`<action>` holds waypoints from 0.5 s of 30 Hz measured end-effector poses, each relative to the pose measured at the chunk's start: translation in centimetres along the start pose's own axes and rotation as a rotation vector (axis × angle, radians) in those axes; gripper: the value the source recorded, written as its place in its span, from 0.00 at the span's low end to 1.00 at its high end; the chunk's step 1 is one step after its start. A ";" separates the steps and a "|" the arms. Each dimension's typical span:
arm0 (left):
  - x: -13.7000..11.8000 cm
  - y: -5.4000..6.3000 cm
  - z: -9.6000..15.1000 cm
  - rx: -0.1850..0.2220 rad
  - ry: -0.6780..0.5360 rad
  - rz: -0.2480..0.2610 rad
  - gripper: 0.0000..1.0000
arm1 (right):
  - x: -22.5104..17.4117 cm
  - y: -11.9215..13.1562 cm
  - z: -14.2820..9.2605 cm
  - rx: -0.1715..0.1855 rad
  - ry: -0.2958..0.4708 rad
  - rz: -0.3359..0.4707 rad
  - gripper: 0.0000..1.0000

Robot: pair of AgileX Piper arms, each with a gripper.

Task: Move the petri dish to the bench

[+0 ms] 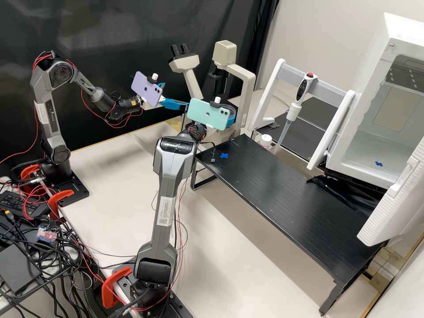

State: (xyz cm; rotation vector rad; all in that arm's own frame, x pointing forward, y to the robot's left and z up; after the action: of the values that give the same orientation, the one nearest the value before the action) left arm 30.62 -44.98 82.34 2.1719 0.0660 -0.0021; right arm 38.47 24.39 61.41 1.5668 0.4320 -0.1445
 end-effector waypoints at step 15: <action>0.0 0.0 0.0 0.000 0.000 0.000 1.00 | -3.8 1.2 -0.5 0.034 0.073 -0.016 0.00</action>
State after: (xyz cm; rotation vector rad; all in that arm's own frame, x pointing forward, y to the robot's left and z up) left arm 30.62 -44.98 82.34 2.1719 0.0660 -0.0021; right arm 35.32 24.21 63.95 1.6059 0.5019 -0.1073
